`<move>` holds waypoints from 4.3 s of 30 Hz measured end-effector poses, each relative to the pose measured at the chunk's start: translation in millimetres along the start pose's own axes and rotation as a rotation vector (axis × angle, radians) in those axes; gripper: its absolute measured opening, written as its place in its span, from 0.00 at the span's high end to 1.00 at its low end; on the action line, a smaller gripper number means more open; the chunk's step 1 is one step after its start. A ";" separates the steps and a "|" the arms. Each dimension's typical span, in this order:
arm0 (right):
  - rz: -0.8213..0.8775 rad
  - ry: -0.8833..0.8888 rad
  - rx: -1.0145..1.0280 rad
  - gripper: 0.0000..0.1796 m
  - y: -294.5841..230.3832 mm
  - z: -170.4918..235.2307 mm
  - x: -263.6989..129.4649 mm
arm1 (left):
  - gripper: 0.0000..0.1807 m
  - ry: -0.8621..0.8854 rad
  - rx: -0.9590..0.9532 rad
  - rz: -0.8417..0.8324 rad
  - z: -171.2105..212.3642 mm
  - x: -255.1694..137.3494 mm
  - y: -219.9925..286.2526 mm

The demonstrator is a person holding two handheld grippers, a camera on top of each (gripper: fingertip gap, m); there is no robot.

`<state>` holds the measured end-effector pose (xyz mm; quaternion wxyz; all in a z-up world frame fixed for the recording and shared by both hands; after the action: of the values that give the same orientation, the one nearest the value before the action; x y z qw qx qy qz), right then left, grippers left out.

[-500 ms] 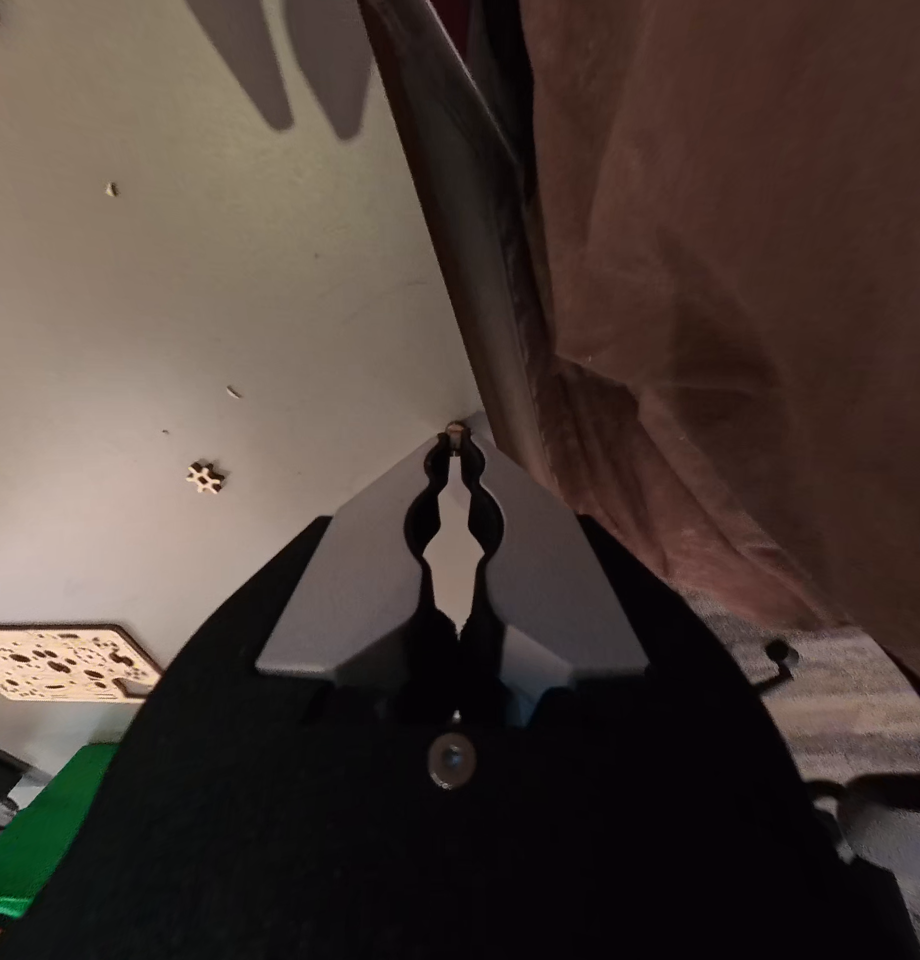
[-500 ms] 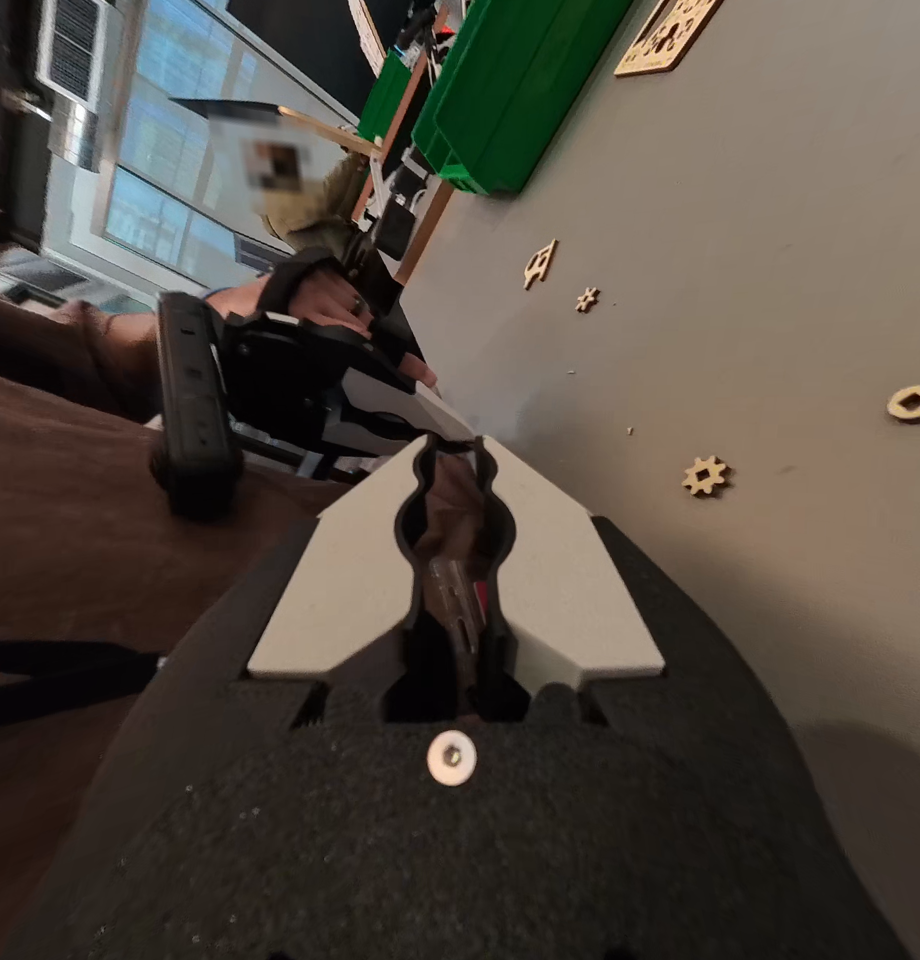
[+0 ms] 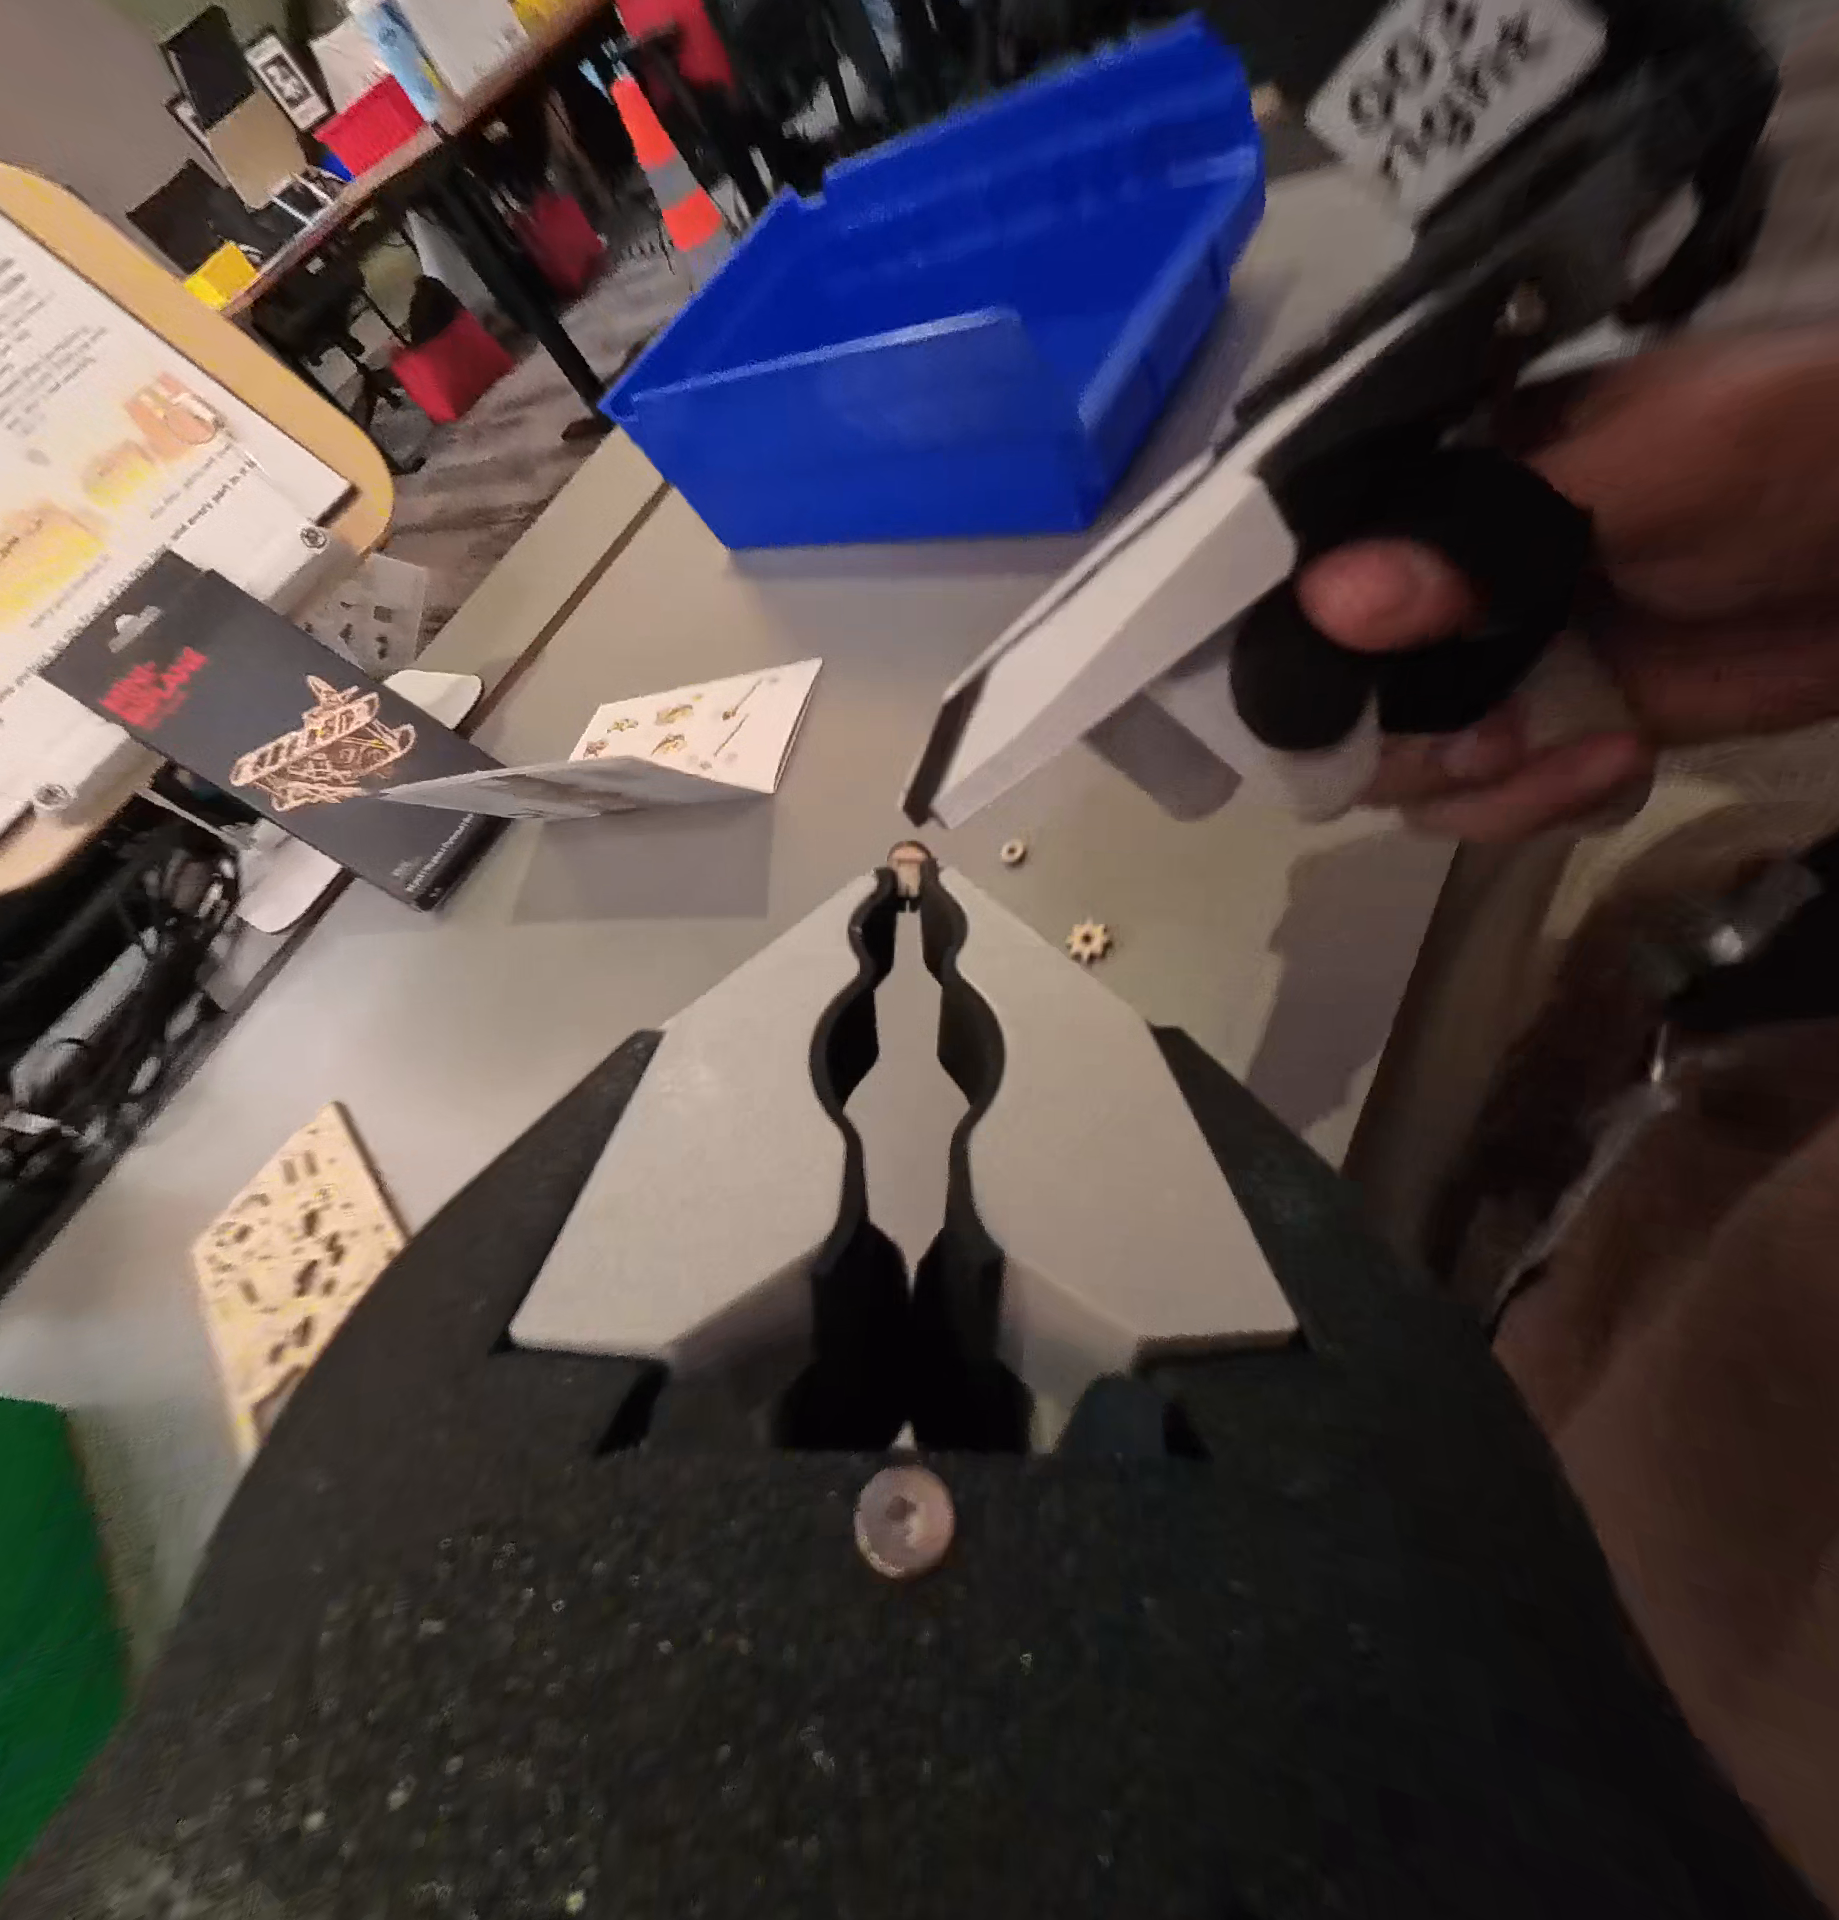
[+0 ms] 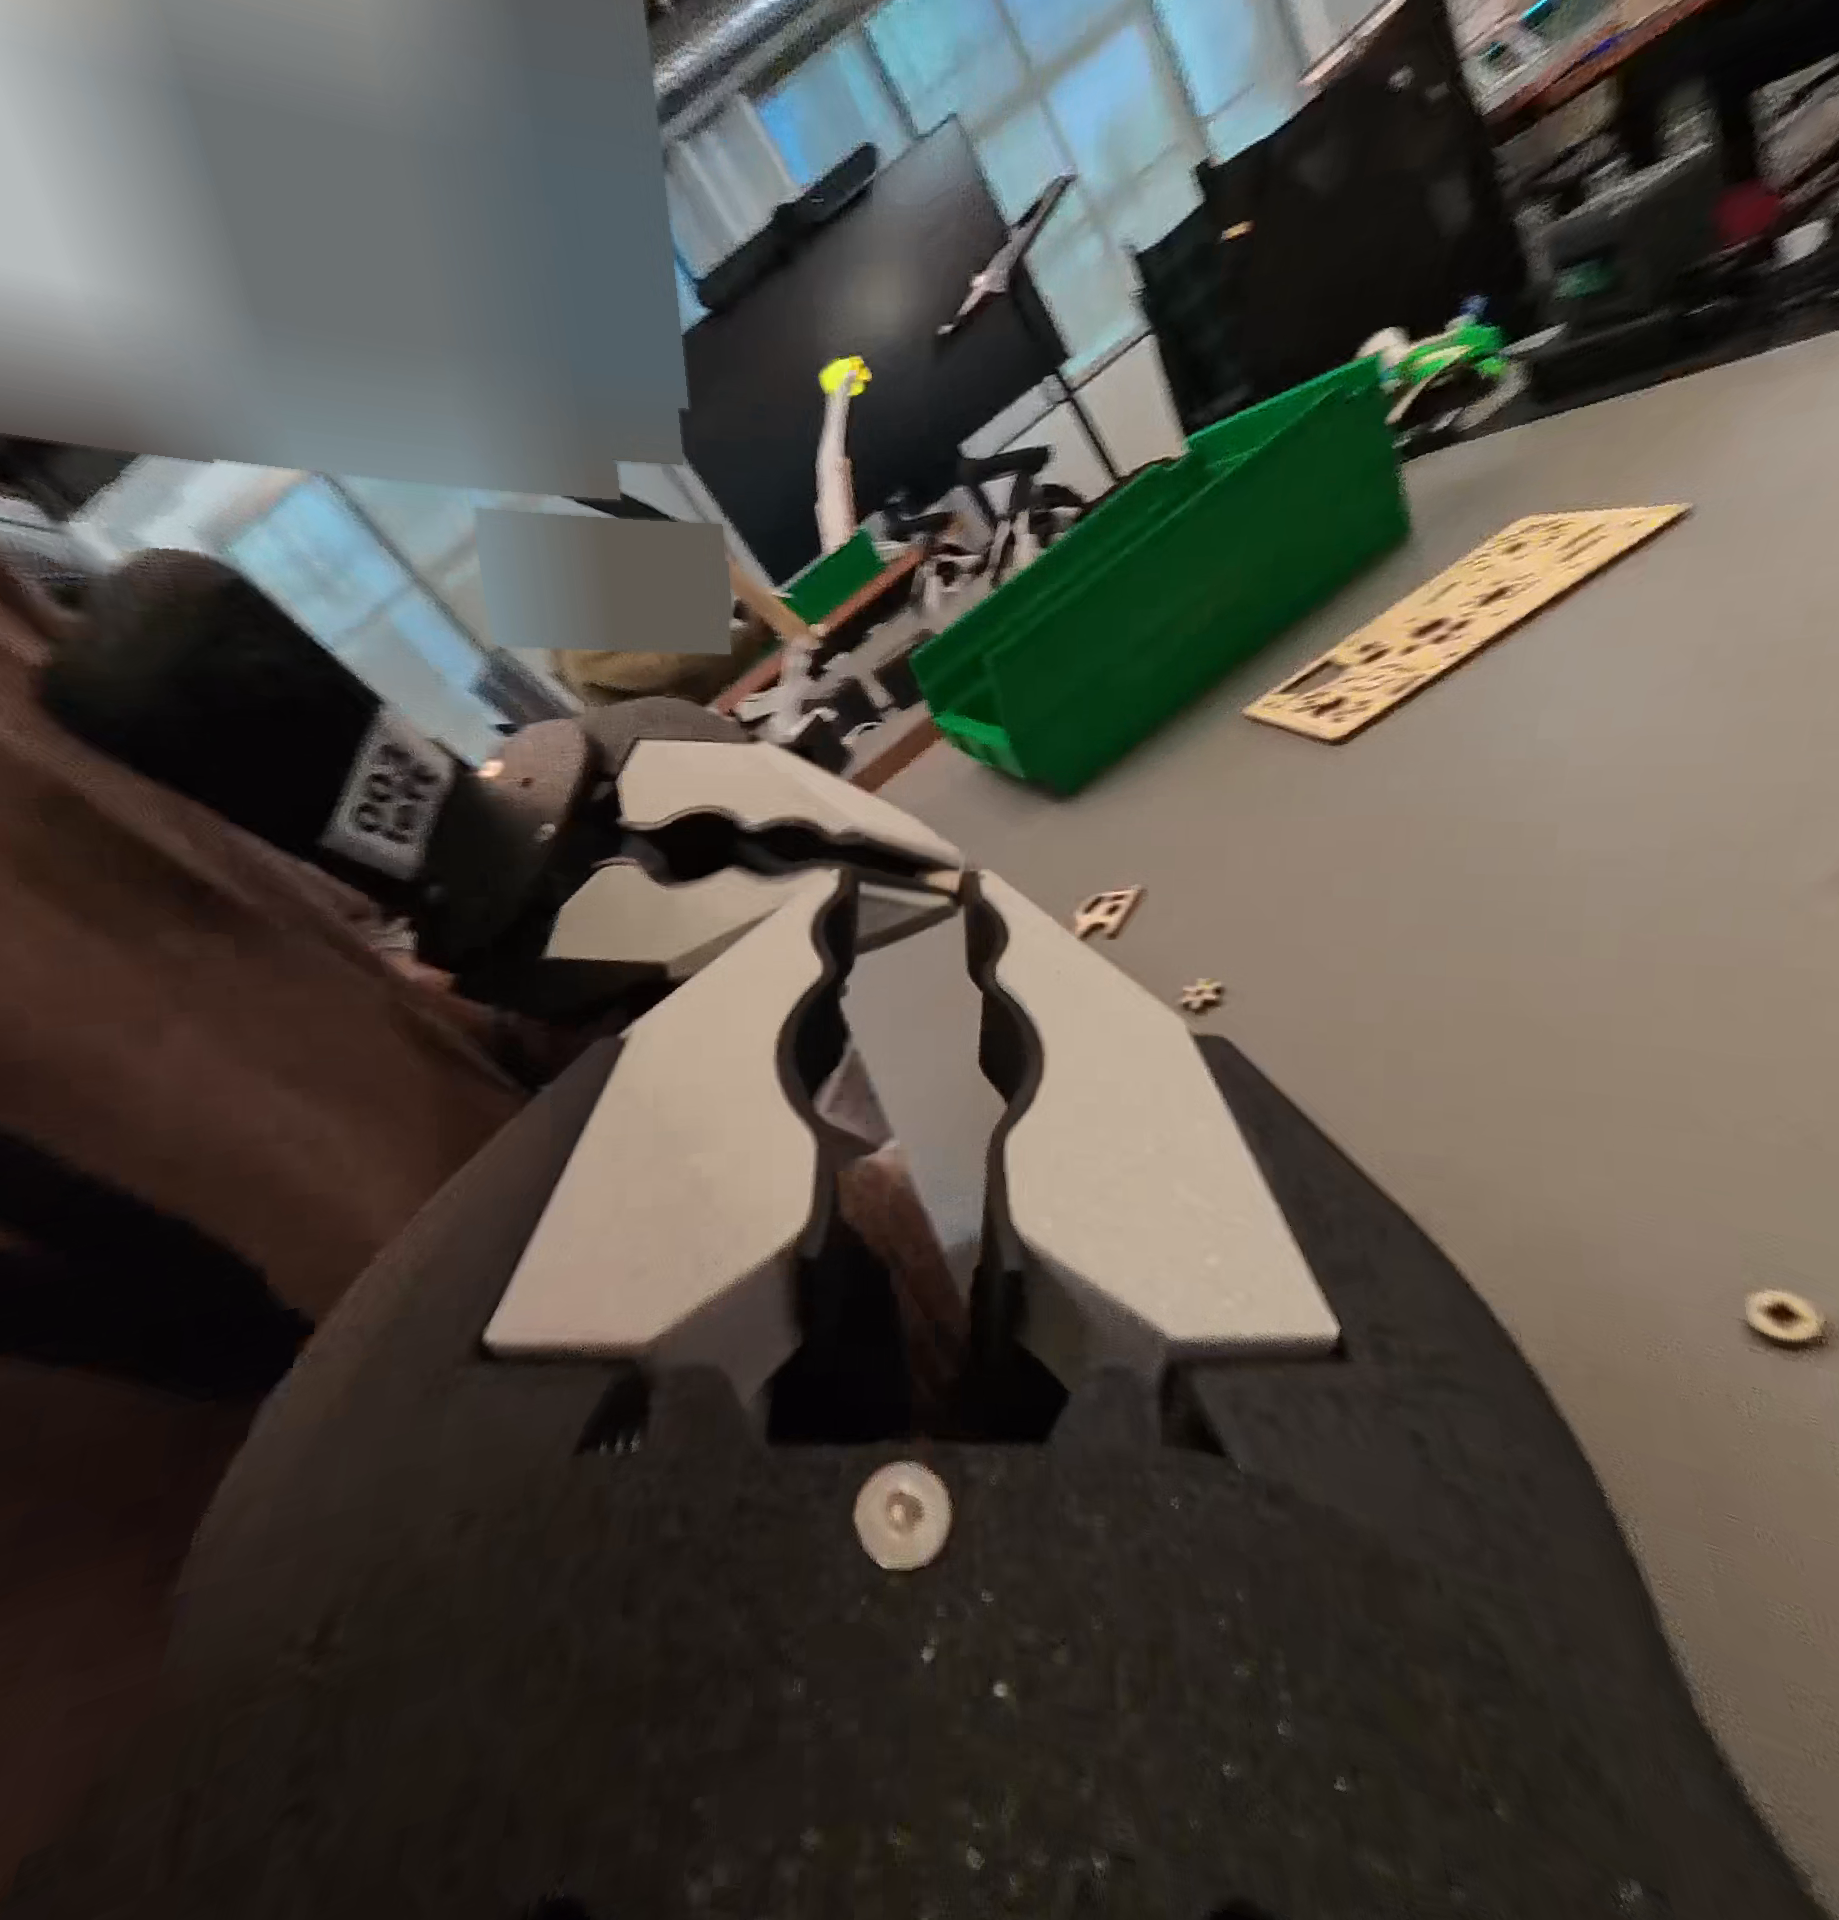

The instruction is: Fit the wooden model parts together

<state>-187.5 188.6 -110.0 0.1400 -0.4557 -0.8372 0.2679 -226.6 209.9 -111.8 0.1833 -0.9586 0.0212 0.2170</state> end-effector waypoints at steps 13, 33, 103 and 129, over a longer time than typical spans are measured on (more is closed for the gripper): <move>-0.187 -0.007 -0.048 1.00 -16.9 -6.2 -18.1 | 0.99 0.430 -0.622 0.427 -20.4 -23.0 5.5; -0.243 -0.075 -0.012 1.00 -25.0 1.2 -16.9 | 0.99 0.351 -0.545 0.522 -19.3 -27.4 20.1; -0.354 -0.239 -0.036 0.96 -37.4 28.8 -17.4 | 0.99 0.207 -0.358 0.674 -7.5 -38.6 36.9; -0.319 -0.240 -0.033 0.96 -27.7 29.3 -17.3 | 1.00 0.169 -0.377 0.688 1.1 -28.9 36.6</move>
<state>-211.1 152.5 -117.9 0.0727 -0.2842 -0.9138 0.2810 -257.6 175.1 -112.9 -0.0818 -0.9268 0.3159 0.1860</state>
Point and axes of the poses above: each gripper's, where its closed fingertips meet, x out along the fingers, z out of its underside, y = z × x across the jaws, the point moved 3 cm from there along -x, back along the fingers, and after that the axes turned 7 degrees about z, right-handed, at the moved point
